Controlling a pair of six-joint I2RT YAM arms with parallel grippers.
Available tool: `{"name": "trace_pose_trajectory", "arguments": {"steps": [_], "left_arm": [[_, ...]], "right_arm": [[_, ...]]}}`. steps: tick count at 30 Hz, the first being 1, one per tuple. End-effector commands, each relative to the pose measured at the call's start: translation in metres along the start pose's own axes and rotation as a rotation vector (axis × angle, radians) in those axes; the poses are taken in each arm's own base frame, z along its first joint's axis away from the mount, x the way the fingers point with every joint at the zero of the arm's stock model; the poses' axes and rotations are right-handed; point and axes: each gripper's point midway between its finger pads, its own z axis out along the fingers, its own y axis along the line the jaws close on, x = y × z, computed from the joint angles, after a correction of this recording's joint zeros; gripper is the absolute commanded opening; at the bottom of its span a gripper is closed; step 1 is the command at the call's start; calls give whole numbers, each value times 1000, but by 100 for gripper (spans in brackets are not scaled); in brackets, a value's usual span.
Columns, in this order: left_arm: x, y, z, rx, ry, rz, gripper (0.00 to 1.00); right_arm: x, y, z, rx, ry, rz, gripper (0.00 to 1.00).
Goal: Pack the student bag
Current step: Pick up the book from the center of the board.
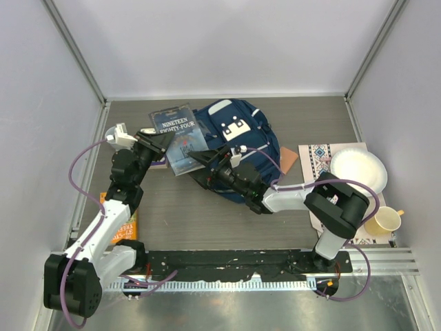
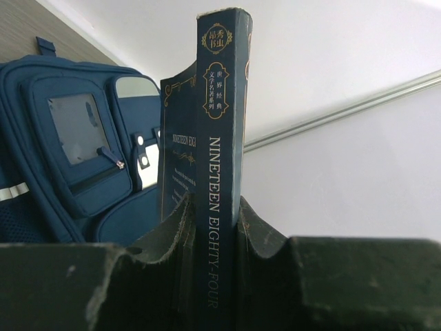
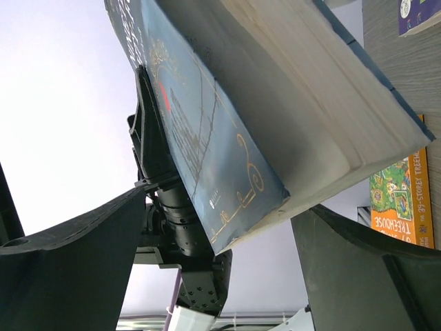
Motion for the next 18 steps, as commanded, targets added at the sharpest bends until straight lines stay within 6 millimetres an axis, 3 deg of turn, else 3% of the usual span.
{"name": "trace_pose_trajectory", "arguments": {"steps": [1, 6, 13, 18], "left_arm": [[-31, -66, -5, 201, -90, 15, 0], [-25, -69, -7, 214, -59, 18, 0], [-21, -58, -17, 188, -56, 14, 0], [-16, -47, -20, 160, -50, 5, 0]], "right_arm": [[-1, 26, 1, -87, -21, 61, 90], [-4, 26, 9, -139, -22, 81, 90], [-16, 38, 14, -186, -62, 6, 68], [-21, 50, 12, -213, -90, -59, 64]]}}
